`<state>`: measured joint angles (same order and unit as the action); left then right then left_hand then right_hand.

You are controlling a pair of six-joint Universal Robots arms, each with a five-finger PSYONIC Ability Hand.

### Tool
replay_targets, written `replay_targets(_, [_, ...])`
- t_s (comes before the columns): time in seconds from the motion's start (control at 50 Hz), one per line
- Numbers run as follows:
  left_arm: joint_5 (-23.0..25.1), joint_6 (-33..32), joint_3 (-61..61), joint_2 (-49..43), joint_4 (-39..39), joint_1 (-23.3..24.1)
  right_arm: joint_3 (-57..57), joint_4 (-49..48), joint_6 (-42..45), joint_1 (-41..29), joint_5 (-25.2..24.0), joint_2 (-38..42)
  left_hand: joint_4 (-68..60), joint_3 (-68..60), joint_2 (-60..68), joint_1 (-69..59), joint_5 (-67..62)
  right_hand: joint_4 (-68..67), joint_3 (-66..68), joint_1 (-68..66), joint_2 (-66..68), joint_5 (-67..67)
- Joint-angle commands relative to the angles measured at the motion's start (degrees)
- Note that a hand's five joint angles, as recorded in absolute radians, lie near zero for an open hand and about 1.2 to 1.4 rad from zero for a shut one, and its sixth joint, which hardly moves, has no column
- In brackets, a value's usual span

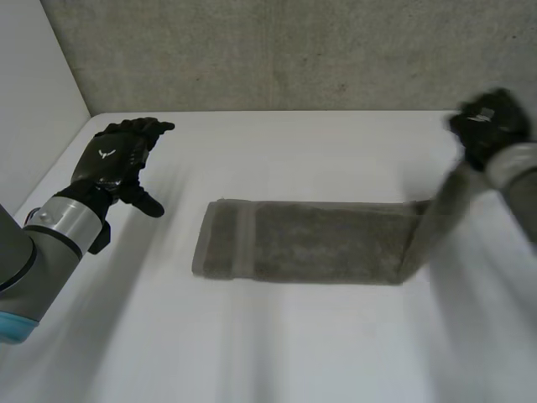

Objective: Fold the towel.

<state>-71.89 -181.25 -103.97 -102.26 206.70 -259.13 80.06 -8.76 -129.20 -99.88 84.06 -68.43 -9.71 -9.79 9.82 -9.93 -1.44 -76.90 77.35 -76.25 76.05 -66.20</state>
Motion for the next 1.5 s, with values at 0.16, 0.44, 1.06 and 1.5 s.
replay_targets(0.16, [0.2,-0.3,-1.1,-0.1,0.7,0.3,-9.7,-5.6,-1.1,-35.5,-0.9,17.5,-1.5,-1.4,1.4,-1.3,0.2,-3.1,2.7,-3.8,3.9,-3.8])
replay_targets(0.44, [0.2,-0.9,-1.7,-1.6,3.3,0.4,-14.6,-7.8,-2.1,-38.1,-1.1,26.5,-1.5,-1.4,1.4,-1.3,0.2,-3.1,2.7,-3.8,3.9,-3.8])
replay_targets(1.06, [-1.6,-1.0,-0.3,-3.2,3.0,7.2,6.7,-2.3,-36.2,-18.4,-4.0,-0.2,-2.5,-2.4,2.4,-2.3,-0.8,66.9,-67.3,66.2,-66.1,66.2])
replay_targets(1.5, [-7.3,-4.0,2.9,-6.9,2.7,12.5,17.4,-2.8,-32.6,-8.9,-5.7,6.4,-2.5,-2.4,2.4,-2.3,-0.8,34.5,-35.0,33.9,-33.7,33.8])
